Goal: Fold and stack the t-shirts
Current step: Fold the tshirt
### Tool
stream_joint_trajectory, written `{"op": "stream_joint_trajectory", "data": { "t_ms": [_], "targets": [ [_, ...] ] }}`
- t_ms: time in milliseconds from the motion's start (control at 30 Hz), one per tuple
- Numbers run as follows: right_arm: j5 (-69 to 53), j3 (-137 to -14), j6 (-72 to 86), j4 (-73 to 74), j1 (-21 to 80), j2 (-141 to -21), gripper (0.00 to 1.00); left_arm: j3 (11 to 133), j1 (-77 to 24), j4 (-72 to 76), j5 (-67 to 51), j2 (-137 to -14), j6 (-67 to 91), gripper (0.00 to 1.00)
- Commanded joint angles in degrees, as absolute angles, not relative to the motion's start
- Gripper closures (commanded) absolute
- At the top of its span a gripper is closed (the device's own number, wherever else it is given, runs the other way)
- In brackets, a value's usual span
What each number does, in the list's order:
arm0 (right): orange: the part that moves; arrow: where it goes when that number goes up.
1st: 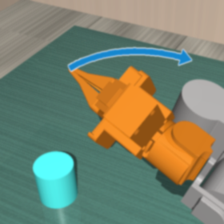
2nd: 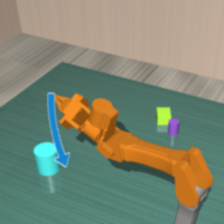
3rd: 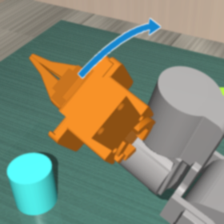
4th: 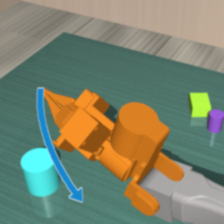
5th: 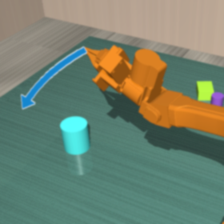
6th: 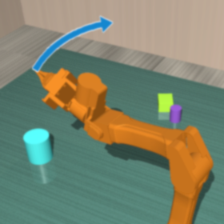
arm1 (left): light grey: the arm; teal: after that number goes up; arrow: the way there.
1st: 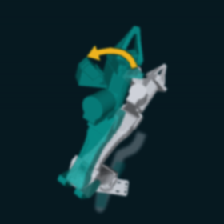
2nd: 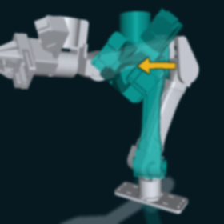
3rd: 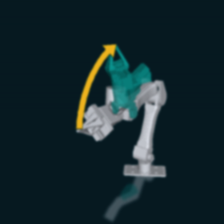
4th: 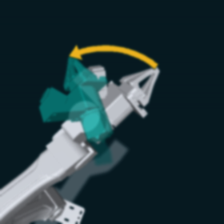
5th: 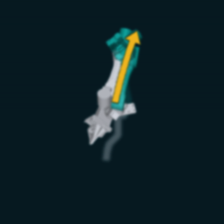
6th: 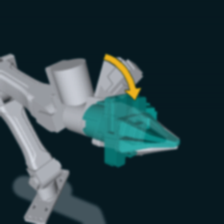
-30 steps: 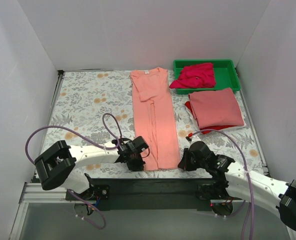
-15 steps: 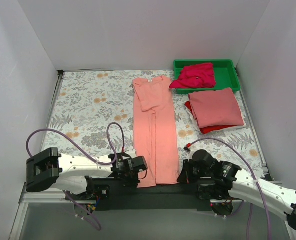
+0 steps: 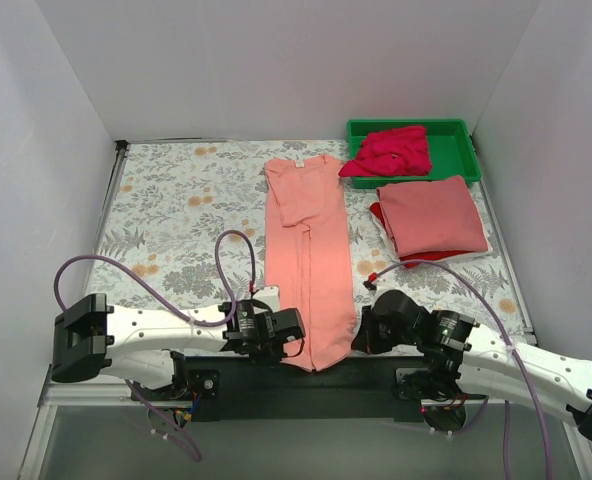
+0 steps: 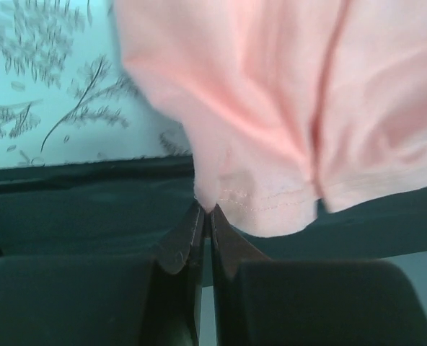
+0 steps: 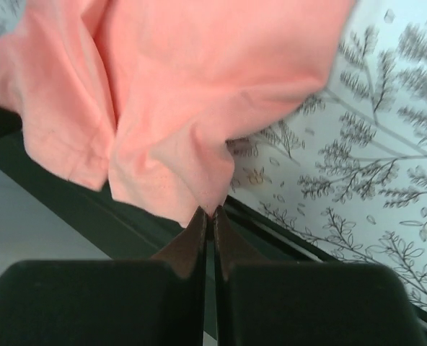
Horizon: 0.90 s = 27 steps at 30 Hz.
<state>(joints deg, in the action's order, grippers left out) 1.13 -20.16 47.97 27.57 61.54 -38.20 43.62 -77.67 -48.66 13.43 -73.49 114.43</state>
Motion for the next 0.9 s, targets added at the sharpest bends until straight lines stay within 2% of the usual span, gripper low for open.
{"op": "stream_joint_trajectory", "data": {
  "t_ms": [0, 133, 233, 600, 867],
  "targets": [
    [9.7, -26.4, 45.1, 27.9, 61.8, -41.9, 0.99, 49.7, -74.8, -51.1, 22.0, -72.9, 126.4, 1.00],
    [19.0, -33.9, 43.5, 27.9, 61.1, -45.9, 0.99, 51.4, -67.8, -45.5, 21.8, -72.8, 118.6, 1.00],
    [21.2, -37.5, 40.4, 27.6, 59.1, -50.4, 0.99, 53.9, -64.1, -40.7, 22.4, -73.8, 112.0, 1.00],
    [13.7, -49.0, 31.2, 19.7, 44.9, -63.8, 0.99, 60.9, -51.2, -33.5, 22.3, -80.9, 100.4, 1.00],
    [6.1, -54.9, 26.0, 16.3, 39.2, -72.5, 0.99, 66.1, -44.7, -30.8, 21.4, -86.1, 95.1, 1.00]
  ]
}}
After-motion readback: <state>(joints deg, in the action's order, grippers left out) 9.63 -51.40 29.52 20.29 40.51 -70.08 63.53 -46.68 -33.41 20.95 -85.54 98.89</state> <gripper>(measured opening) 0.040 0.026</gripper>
